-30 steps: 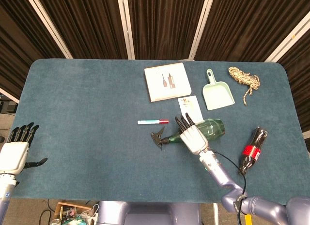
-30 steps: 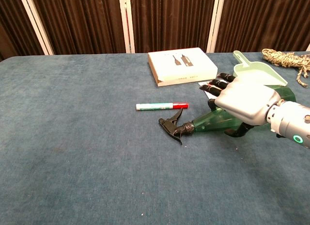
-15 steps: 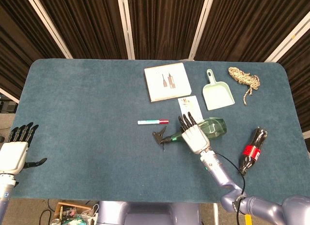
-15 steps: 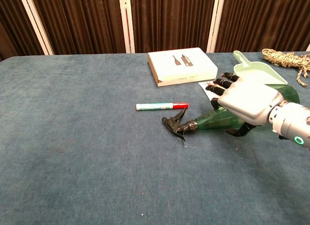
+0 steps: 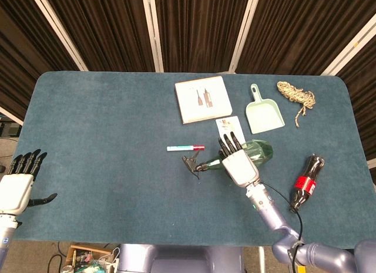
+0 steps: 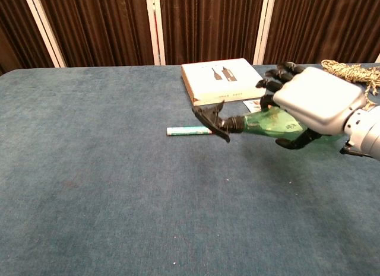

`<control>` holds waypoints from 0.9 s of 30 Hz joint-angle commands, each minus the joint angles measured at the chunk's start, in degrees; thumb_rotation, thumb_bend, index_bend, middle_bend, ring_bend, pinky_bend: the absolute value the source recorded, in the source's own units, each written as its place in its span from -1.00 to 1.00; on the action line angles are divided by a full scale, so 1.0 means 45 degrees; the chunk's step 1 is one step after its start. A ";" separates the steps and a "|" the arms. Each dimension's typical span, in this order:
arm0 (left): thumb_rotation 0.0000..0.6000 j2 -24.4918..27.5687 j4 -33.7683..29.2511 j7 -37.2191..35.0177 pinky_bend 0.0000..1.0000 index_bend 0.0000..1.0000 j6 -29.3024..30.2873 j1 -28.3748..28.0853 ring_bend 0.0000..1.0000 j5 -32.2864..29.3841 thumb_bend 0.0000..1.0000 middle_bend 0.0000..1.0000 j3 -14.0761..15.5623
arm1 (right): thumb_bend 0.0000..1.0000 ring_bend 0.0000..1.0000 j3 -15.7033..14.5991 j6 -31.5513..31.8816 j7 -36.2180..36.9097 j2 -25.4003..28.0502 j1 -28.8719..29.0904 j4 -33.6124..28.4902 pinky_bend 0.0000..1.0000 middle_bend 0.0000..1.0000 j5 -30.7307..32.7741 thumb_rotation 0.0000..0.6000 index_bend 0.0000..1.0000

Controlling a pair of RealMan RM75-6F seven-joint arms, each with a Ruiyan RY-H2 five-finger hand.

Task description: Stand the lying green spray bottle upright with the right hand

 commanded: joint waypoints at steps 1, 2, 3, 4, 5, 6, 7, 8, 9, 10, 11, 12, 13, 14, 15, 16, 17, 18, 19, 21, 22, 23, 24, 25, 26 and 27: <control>1.00 0.0030 0.0014 -0.0112 -0.91 -1.00 0.0059 0.0031 -1.00 0.0093 -0.80 -1.00 0.0037 | 0.32 -1.00 -0.0029 0.1118 0.0729 0.0377 -0.0115 -0.0529 -1.00 -0.73 -0.0998 1.00 0.84; 1.00 0.0038 0.0019 -0.0135 -0.91 -1.00 0.0068 0.0034 -1.00 0.0112 -0.80 -1.00 0.0043 | 0.31 -1.00 0.0003 0.1375 0.0927 0.0398 -0.0143 -0.0624 -1.00 -0.72 -0.1160 1.00 0.84; 1.00 0.0049 0.0020 -0.0164 -0.91 -1.00 0.0074 0.0037 -1.00 0.0133 -0.80 -1.00 0.0050 | 0.31 -1.00 0.0096 0.1666 0.1043 0.0426 -0.0176 -0.0709 -1.00 -0.70 -0.1279 1.00 0.84; 1.00 0.0061 0.0020 -0.0209 -0.91 -1.00 0.0086 0.0039 -1.00 0.0161 -0.80 -1.00 0.0055 | 0.31 -1.00 0.0185 0.1873 0.1125 0.0462 -0.0202 -0.0794 -1.00 -0.69 -0.1335 1.00 0.84; 1.00 0.0072 0.0027 -0.0249 -0.91 -1.00 0.0104 0.0043 -1.00 0.0188 -0.80 -1.00 0.0057 | 0.30 -1.00 0.0265 0.2025 0.1258 0.0500 -0.0221 -0.0941 -1.00 -0.69 -0.1360 1.00 0.85; 1.00 0.0086 0.0040 -0.0298 -0.91 -1.00 0.0135 0.0053 -1.00 0.0221 -0.80 -1.00 0.0061 | 0.30 -1.00 0.0373 0.2200 0.1363 0.0582 -0.0252 -0.1144 -1.00 -0.68 -0.1362 1.00 0.85; 1.00 0.0095 0.0046 -0.0332 -0.91 -1.00 0.0151 0.0060 -1.00 0.0241 -0.80 -1.00 0.0065 | 0.30 -1.00 0.0454 0.2321 0.1396 0.0655 -0.0274 -0.1281 -1.00 -0.68 -0.1366 1.00 0.85; 1.00 0.0103 0.0049 -0.0370 -0.91 -1.00 0.0164 0.0067 -1.00 0.0258 -0.80 -1.00 0.0070 | 0.30 -1.00 0.0535 0.2454 0.1460 0.0732 -0.0297 -0.1434 -1.00 -0.68 -0.1381 1.00 0.85; 1.00 0.0115 0.0055 -0.0405 -0.91 -1.00 0.0182 0.0076 -1.00 0.0276 -0.80 -1.00 0.0075 | 0.30 -1.00 0.0614 0.2583 0.1554 0.0798 -0.0323 -0.1589 -1.00 -0.68 -0.1389 1.00 0.86; 1.00 0.0122 0.0060 -0.0430 -0.91 -1.00 0.0196 0.0082 -1.00 0.0296 -0.80 -1.00 0.0080 | 0.30 -1.00 0.0684 0.2706 0.1682 0.0870 -0.0353 -0.1736 -1.00 -0.68 -0.1393 1.00 0.86; 1.00 0.0134 0.0065 -0.0464 -0.91 -1.00 0.0221 0.0090 -1.00 0.0330 -0.80 -1.00 0.0087 | 0.30 -1.00 0.0803 0.2897 0.1972 0.0975 -0.0403 -0.1950 -1.00 -0.68 -0.1385 1.00 0.86; 1.00 0.0138 0.0065 -0.0478 -0.91 -1.00 0.0228 0.0094 -1.00 0.0344 -0.80 -1.00 0.0093 | 0.30 -1.00 0.0833 0.2944 0.2077 0.1012 -0.0418 -0.2010 -1.00 -0.68 -0.1379 1.00 0.86; 1.00 0.0146 0.0063 -0.0509 -0.91 -1.00 0.0245 0.0101 -1.00 0.0376 -0.80 -1.00 0.0105 | 0.30 -1.00 0.0932 0.3069 0.2474 0.1068 -0.0466 -0.2200 -1.00 -0.67 -0.1313 1.00 0.86; 1.00 0.0152 0.0064 -0.0531 -0.91 -1.00 0.0268 0.0110 -1.00 0.0413 -0.80 -1.00 0.0116 | 0.30 -1.00 0.1043 0.3155 0.3105 0.1139 -0.0534 -0.2484 -1.00 -0.67 -0.1156 1.00 0.86; 1.00 0.0155 0.0065 -0.0536 -0.91 -1.00 0.0279 0.0114 -1.00 0.0430 -0.80 -1.00 0.0122 | 0.30 -1.00 0.1102 0.3183 0.3425 0.1185 -0.0572 -0.2634 -1.00 -0.67 -0.1056 1.00 0.87; 1.00 0.0157 0.0066 -0.0543 -0.91 -1.00 0.0302 0.0125 -1.00 0.0462 -0.80 -1.00 0.0136 | 0.30 -1.00 0.1223 0.3191 0.4073 0.1264 -0.0656 -0.2922 -1.00 -0.67 -0.0776 1.00 0.87; 1.00 0.0157 0.0065 -0.0549 -0.91 -1.00 0.0323 0.0137 -1.00 0.0495 -0.80 -1.00 0.0153 | 0.30 -1.00 0.1337 0.3073 0.4891 0.1410 -0.0763 -0.3340 -1.00 -0.67 -0.0352 1.00 0.87; 1.00 0.0155 0.0058 -0.0548 -0.91 -1.00 0.0333 0.0140 -1.00 0.0519 -0.80 -1.00 0.0161 | 0.30 -1.00 0.1376 0.2949 0.5317 0.1523 -0.0837 -0.3611 -1.00 -0.67 -0.0060 1.00 0.87; 1.00 0.0150 0.0058 -0.0543 -0.91 -1.00 0.0333 0.0138 -1.00 0.0538 -0.80 -1.00 0.0169 | 0.30 -1.00 0.1394 0.2797 0.5667 0.1640 -0.0910 -0.3878 -1.00 -0.67 0.0245 1.00 0.87; 1.00 0.0140 0.0056 -0.0519 -0.91 -1.00 0.0328 0.0131 -1.00 0.0577 -0.80 -1.00 0.0185 | 0.30 -1.00 0.1427 0.2447 0.6272 0.1904 -0.1051 -0.4449 -1.00 -0.67 0.0894 1.00 0.87; 1.00 0.0133 0.0057 -0.0506 -0.91 -1.00 0.0317 0.0127 -1.00 0.0591 -0.80 -1.00 0.0196 | 0.30 -1.00 0.1440 0.2201 0.6668 0.2108 -0.1159 -0.4868 -1.00 -0.68 0.1358 1.00 0.87; 1.00 0.0133 0.0055 -0.0501 -0.91 -1.00 0.0315 0.0126 -1.00 0.0596 -0.80 -1.00 0.0199 | 0.30 -1.00 0.1474 0.2026 0.7095 0.2233 -0.1252 -0.5204 -1.00 -0.69 0.1739 1.00 0.86; 1.00 0.0132 0.0056 -0.0493 -0.91 -1.00 0.0322 0.0129 -1.00 0.0595 -0.80 -1.00 0.0196 | 0.30 -1.00 0.1494 0.1849 0.7541 0.2376 -0.1345 -0.5542 -1.00 -0.71 0.2076 1.00 0.86; 1.00 0.0129 0.0059 -0.0485 -0.91 -1.00 0.0338 0.0135 -1.00 0.0590 -0.80 -1.00 0.0190 | 0.30 -1.00 0.1530 0.1681 0.7943 0.2543 -0.1430 -0.5842 -1.00 -0.72 0.2391 1.00 0.85; 1.00 0.0124 0.0062 -0.0478 -0.91 -1.00 0.0351 0.0141 -1.00 0.0587 -0.80 -1.00 0.0186 | 0.31 -1.00 0.1597 0.1499 0.8389 0.2716 -0.1509 -0.6171 -1.00 -0.73 0.2741 1.00 0.84; 1.00 0.0122 0.0065 -0.0483 -0.91 -1.00 0.0360 0.0144 -1.00 0.0591 -0.80 -1.00 0.0185 | 0.31 -1.00 0.1684 0.1192 0.8973 0.3014 -0.1611 -0.6648 -1.00 -0.75 0.3245 1.00 0.84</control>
